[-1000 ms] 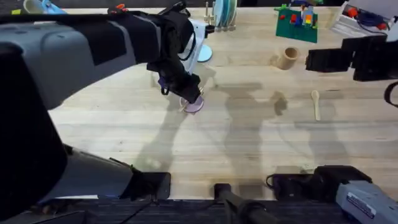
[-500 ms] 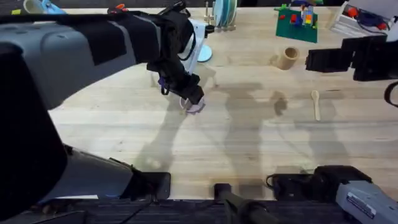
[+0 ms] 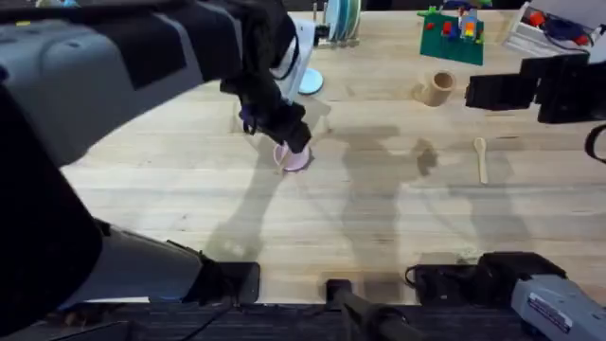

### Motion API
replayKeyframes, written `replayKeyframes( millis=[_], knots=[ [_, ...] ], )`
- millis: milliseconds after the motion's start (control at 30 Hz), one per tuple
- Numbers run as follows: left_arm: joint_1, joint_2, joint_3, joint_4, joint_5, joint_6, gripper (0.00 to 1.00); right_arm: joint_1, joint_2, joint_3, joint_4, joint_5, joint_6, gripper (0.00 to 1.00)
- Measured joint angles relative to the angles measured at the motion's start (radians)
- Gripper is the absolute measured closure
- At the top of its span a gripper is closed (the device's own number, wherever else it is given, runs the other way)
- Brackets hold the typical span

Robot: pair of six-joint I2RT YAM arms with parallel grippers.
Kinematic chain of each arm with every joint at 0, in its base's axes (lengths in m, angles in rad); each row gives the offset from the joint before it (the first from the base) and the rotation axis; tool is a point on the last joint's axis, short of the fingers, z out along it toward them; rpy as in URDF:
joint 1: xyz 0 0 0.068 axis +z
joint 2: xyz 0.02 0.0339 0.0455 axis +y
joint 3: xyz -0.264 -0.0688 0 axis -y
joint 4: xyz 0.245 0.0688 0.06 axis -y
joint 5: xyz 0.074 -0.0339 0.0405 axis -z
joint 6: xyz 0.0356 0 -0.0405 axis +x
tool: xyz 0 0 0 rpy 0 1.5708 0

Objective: Pick up a utensil and set it on the pink plate, then put the other utensil in the container.

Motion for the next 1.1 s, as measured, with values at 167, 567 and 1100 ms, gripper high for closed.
replayKeyframes(
  millis=[167, 567, 1100],
  knots=[
    [0.000, -0.001, 0.095, -0.086, 0.000, 0.019, 0.031, 0.000, 0.000, 0.000, 0.000, 0.000, 0.000, 0.008],
    [0.000, -0.007, 0.156, -0.136, -0.001, 0.027, 0.005, 0.000, 0.000, 0.000, 0.000, 0.000, 0.000, 0.007],
    [0.000, -0.051, 0.156, -0.119, -0.008, 0.050, 0.006, 0.000, 0.000, 0.000, -0.081, 0.026, 0.000, 0.007]
  ],
)
